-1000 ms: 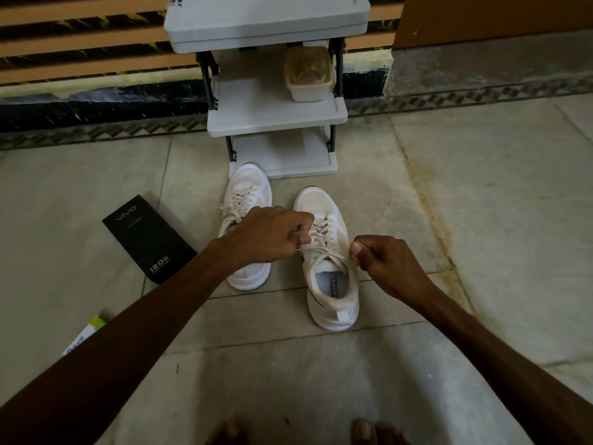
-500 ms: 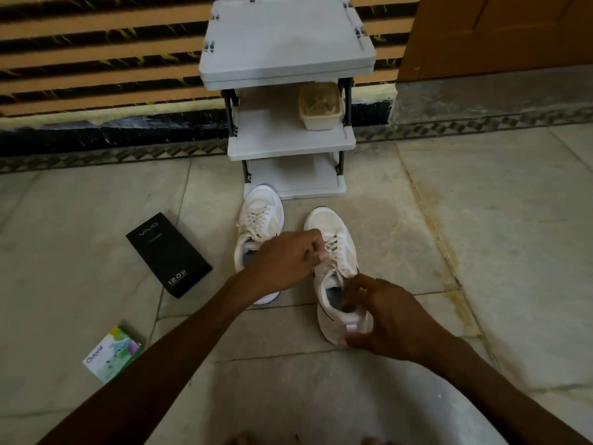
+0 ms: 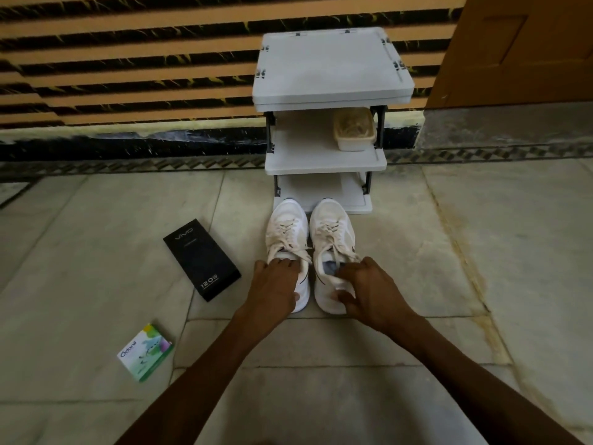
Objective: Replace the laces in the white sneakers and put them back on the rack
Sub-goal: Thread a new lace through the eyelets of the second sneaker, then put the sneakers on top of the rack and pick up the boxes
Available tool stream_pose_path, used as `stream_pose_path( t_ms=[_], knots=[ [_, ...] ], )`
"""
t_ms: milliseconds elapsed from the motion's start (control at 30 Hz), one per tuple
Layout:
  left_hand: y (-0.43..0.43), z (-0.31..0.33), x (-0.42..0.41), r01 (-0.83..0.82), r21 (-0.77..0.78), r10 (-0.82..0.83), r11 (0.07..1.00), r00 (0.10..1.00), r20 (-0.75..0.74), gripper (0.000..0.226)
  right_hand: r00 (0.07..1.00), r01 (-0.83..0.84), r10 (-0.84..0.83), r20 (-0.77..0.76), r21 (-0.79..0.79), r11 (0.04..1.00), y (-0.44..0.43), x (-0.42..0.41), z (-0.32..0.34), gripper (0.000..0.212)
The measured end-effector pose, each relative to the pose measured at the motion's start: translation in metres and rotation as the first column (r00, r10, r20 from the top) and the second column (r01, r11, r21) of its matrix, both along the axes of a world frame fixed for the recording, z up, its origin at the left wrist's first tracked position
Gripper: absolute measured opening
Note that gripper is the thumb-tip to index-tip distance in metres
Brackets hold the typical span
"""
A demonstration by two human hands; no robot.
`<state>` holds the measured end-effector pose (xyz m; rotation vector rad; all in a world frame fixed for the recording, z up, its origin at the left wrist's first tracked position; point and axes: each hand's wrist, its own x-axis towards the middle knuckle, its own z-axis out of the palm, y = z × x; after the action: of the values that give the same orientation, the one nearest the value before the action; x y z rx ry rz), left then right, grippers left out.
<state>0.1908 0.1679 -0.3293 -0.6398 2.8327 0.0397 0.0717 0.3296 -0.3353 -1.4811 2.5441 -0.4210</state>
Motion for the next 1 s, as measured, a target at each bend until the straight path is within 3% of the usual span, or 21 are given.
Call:
stream_pose_path(
  t_ms=[200,433,600,867,1000],
  knots=[
    [0.007,-0.012,0.012,-0.058,0.118,0.086,0.991,0.964,-0.251,0.058,0.989,0.133,-0.123,-0.084,0.125,0.983,-0.015,0.022,-0.004,0.065],
    [0.013,0.003,0.014,-0.014,0.163,0.088,0.987,0.885,-0.457,0.044,0.995,0.061,-0.055,-0.08,0.081,0.995,-0.014,0.013,0.019,0.06],
    [0.013,0.078,0.018,0.04,0.087,0.011,0.995,0.854,-0.521,0.056,0.99,0.016,-0.014,-0.142,0.016,1.0,0.001,0.008,0.083,0.059],
    [0.027,0.209,0.036,0.052,-0.04,-0.066,0.998,0.841,-0.538,0.046,0.981,-0.003,-0.035,-0.19,-0.196,0.981,0.025,0.013,0.219,0.041],
    [0.028,0.254,0.037,0.049,-0.074,-0.086,0.996,0.752,-0.653,0.048,0.97,-0.014,-0.043,-0.241,-0.232,0.973,0.024,0.004,0.271,0.044]
  ],
)
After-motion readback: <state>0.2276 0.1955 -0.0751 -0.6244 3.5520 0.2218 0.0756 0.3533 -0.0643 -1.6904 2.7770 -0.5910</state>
